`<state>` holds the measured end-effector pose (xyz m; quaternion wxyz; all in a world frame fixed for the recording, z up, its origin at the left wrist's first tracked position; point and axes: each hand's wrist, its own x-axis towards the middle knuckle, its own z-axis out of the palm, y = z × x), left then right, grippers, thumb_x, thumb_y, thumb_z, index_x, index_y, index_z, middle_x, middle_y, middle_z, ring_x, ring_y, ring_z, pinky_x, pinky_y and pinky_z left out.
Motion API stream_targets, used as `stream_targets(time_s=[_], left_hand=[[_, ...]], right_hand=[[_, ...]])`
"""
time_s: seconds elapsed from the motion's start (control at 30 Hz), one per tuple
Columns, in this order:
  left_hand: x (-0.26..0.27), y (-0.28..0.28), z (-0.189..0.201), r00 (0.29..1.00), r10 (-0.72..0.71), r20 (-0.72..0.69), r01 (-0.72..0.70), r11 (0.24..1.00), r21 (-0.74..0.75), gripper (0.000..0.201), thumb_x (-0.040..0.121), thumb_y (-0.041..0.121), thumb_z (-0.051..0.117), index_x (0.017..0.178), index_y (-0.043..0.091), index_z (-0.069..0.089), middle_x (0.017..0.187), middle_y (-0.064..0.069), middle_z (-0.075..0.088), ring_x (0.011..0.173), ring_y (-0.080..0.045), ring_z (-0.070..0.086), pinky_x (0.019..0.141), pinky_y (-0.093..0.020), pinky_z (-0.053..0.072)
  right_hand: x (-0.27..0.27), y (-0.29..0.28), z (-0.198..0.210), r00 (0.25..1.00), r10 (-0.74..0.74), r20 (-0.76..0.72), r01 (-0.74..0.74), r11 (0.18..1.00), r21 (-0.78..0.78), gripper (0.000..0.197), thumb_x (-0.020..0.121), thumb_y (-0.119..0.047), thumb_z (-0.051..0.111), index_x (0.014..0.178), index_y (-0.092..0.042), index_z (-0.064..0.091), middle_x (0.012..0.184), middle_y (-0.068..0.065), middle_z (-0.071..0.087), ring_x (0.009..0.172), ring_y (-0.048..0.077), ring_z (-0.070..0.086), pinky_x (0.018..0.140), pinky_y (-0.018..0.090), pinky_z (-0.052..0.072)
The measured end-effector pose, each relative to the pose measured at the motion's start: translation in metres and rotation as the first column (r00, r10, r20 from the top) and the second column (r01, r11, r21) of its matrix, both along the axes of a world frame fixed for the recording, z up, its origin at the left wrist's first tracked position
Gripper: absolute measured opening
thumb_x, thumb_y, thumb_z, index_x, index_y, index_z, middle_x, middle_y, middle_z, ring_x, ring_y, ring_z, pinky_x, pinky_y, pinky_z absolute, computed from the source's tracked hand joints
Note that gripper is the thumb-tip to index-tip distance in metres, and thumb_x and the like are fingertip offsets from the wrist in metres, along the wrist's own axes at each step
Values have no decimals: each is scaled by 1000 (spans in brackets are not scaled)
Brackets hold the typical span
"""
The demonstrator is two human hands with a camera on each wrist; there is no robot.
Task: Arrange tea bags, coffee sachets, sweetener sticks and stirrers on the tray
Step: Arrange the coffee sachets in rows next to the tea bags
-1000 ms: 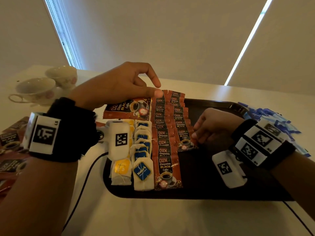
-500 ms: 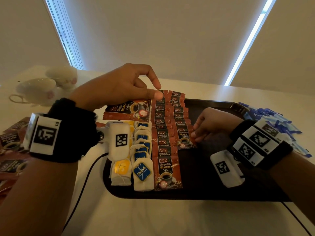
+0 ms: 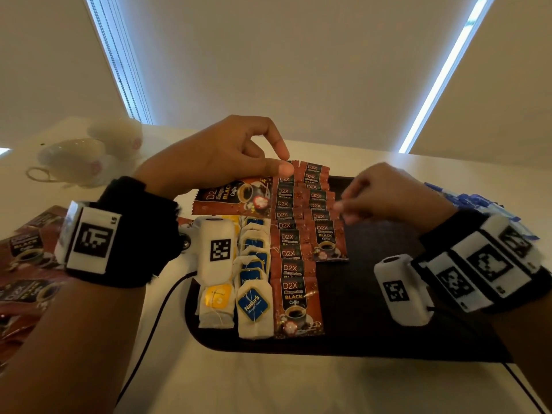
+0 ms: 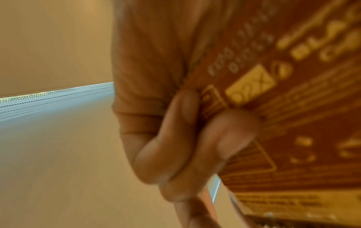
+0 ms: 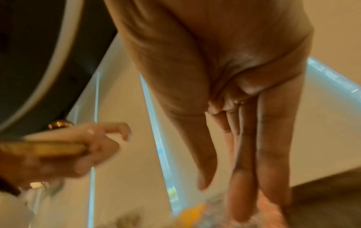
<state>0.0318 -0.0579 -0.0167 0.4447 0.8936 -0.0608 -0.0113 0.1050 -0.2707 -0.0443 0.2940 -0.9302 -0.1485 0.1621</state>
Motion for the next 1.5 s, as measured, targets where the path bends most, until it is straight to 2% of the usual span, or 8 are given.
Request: stream_targets(time_s=[0.17, 0.33, 0.53, 0.87, 0.97, 1.07, 1.23, 1.5], left_hand=[[5, -5, -5, 994, 33, 108, -37, 999, 34, 30, 78, 36, 66, 100, 17, 59, 68, -13, 70, 56, -21, 68, 51, -20, 53], [3, -10, -5, 997, -24, 80, 21, 999, 36, 41, 65, 48, 66, 96, 22, 60, 63, -6, 68, 54, -17, 65, 54, -21, 52], [-3, 6, 1, 999, -26, 26, 30, 985, -168, 53, 66, 21, 74, 115, 19, 53, 87, -8, 73, 76, -19, 71, 56, -23, 55], [0, -8, -4, 995, -100, 28, 102, 990, -95, 36, 76, 11, 74, 108, 15, 59, 82, -9, 74, 73, -21, 70, 59, -19, 53], [0, -10, -4, 995, -66, 72, 74, 990, -120, 38, 77, 15, 73, 113, 15, 59, 85, -9, 73, 79, -24, 70, 62, -21, 56], [-1, -3, 0, 992, -7, 125, 22, 993, -119, 40, 80, 21, 70, 117, 17, 56, 87, -3, 72, 81, -13, 70, 61, -19, 55], [-4, 7, 5, 986, 44, 158, -25, 993, -119, 46, 77, 29, 69, 120, 19, 55, 89, -3, 71, 82, -12, 69, 65, -25, 58], [-6, 6, 4, 991, 9, 132, 0, 998, -69, 55, 67, 40, 67, 117, 20, 56, 89, -1, 72, 84, -14, 69, 64, -26, 58]], right_hand=[[-46, 28, 19, 951, 248, -182, -160, 904, 397, 46, 75, -51, 55, 97, -12, 64, 77, 2, 73, 70, 9, 71, 61, 20, 57], [-56, 37, 9, 964, 190, -186, -45, 804, 593, 19, 85, -15, 63, 102, -6, 65, 91, 15, 70, 67, 11, 65, 62, 19, 57], [-48, 23, 8, 960, 59, -275, 160, 688, 708, 17, 83, -13, 64, 96, -3, 62, 80, 9, 71, 67, 13, 68, 59, 19, 57], [-38, 7, 10, 998, 61, 4, -56, 868, 493, 17, 79, -20, 69, 90, -6, 68, 90, 9, 71, 82, 17, 70, 70, 29, 58], [-36, -5, 10, 996, 59, 61, -78, 921, 383, 9, 78, -16, 71, 82, -9, 70, 78, 2, 70, 67, 4, 67, 62, 15, 54], [-27, -21, 6, 1000, 3, -8, -1, 976, 217, 7, 78, -12, 71, 82, -7, 68, 67, -4, 65, 51, -3, 59, 44, 6, 41], [-8, -37, -10, 963, -64, -260, 20, 986, -168, 5, 82, -12, 65, 80, -8, 67, 76, 3, 66, 70, 10, 60, 57, 19, 44], [1, -20, -22, 914, -64, -402, -12, 983, -185, 4, 80, -10, 68, 83, -6, 69, 64, -1, 70, 66, 9, 66, 55, 20, 49]])
